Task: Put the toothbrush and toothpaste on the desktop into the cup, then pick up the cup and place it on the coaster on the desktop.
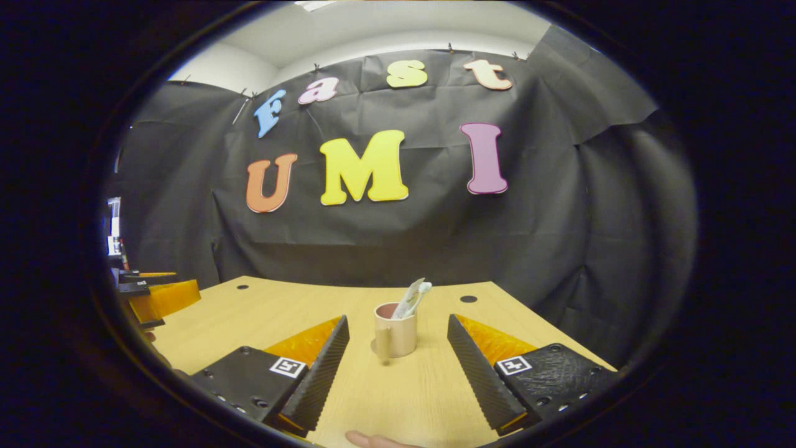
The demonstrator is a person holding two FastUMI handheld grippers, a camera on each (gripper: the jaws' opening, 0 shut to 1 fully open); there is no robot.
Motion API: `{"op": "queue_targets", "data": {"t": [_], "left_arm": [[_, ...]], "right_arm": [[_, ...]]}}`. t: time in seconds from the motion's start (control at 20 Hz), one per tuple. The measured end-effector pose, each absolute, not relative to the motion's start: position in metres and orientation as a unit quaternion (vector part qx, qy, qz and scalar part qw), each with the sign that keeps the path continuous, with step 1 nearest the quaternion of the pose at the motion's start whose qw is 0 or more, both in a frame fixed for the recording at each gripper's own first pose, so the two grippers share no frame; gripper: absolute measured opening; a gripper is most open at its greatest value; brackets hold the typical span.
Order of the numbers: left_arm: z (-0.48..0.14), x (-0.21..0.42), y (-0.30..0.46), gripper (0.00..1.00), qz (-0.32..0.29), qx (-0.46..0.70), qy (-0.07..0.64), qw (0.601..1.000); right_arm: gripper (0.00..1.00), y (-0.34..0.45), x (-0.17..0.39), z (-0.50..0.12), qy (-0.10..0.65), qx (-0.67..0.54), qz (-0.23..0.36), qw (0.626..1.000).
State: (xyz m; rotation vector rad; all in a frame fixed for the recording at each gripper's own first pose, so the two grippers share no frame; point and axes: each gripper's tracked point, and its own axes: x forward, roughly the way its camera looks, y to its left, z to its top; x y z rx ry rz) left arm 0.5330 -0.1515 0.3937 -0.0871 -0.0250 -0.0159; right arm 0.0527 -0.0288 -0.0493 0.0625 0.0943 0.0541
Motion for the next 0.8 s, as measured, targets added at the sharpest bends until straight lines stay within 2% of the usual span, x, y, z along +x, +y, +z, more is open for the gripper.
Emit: {"op": "queue_targets", "data": {"t": [0.1, 0.2, 0.8], "left_arm": [[0.389, 0.534, -0.157, 0.98, -0.013, -0.044, -0.005, 0.999], [0.383, 0.536, -0.157, 0.98, -0.009, -0.032, 0.001, 0.999], [0.373, 0.537, -0.166, 0.98, -0.02, -0.03, 0.011, 0.999]], "right_arm": [[0.92, -0.027, 0.05, -0.045, 0.041, 0.029, 0.029, 0.998], [0.95, -0.025, 0.048, -0.042, 0.036, 0.025, 0.031, 0.999], [0.95, -0.015, 0.046, -0.044, 0.036, 0.012, 0.043, 0.998]]}}
